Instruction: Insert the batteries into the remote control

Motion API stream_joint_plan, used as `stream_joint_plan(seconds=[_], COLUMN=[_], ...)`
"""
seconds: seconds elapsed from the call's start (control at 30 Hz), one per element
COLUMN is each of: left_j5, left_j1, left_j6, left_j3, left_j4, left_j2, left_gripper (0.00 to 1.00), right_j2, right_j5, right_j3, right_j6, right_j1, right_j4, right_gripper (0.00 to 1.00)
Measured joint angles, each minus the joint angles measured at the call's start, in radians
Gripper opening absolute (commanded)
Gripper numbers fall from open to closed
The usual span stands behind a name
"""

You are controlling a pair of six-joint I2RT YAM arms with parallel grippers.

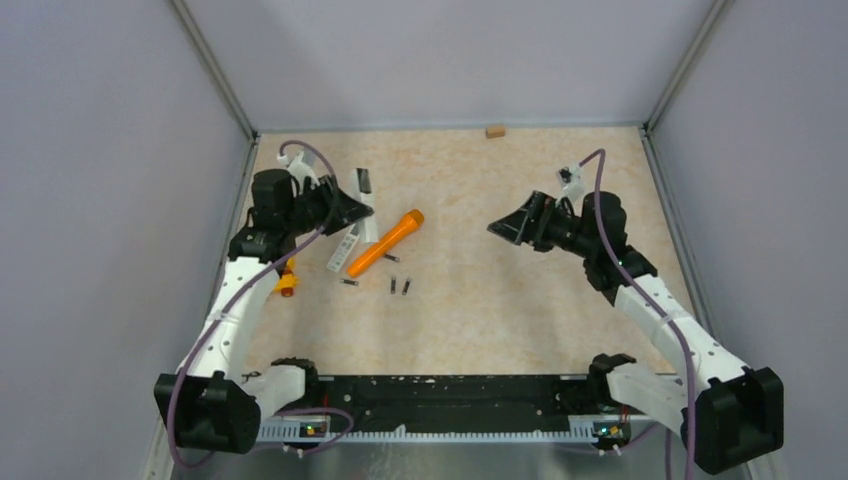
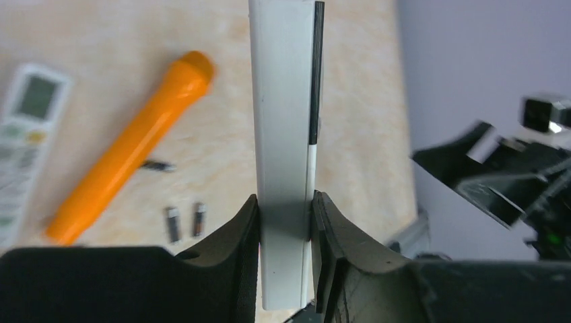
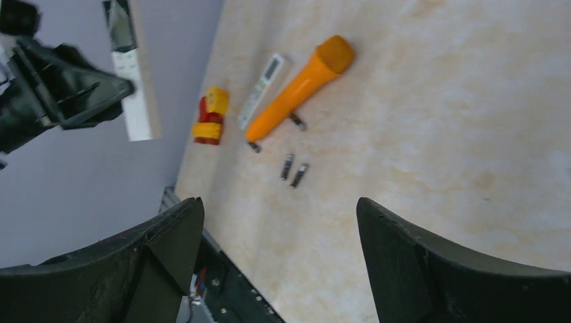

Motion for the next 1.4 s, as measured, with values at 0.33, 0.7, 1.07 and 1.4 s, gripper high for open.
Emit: stream_joint_plan(seconds=[0.33, 0.7, 1.07, 1.4], left_j5=[0.285, 0.283, 0.274, 0.269], left_j1=[-0.286, -0.332, -0.360, -0.373], left_j6=[-0.160, -0.425, -0.655, -0.650], left_j3=[0.007, 0.003, -0.025, -0.023], left_j4=[0.481, 0.842, 1.080, 1.086], left_j2=[0.070, 0.102, 0.116, 0.113], left_gripper=[0.00, 0.00, 0.00, 0.46], right_j2=[0.032, 0.092, 0.230, 0.259], right_j5=[-0.040, -0.034, -0.086, -0.082], right_j3=[-0.005, -0.004, 0.023, 0.101], right_j6=[0.249, 0.304, 0.489, 0.461], right_j1=[0.272, 0.323, 0.386, 0.392], right_j4=[0.468, 0.631, 0.965, 0.960], right_gripper=[0.89, 0.85, 0.65, 0.00])
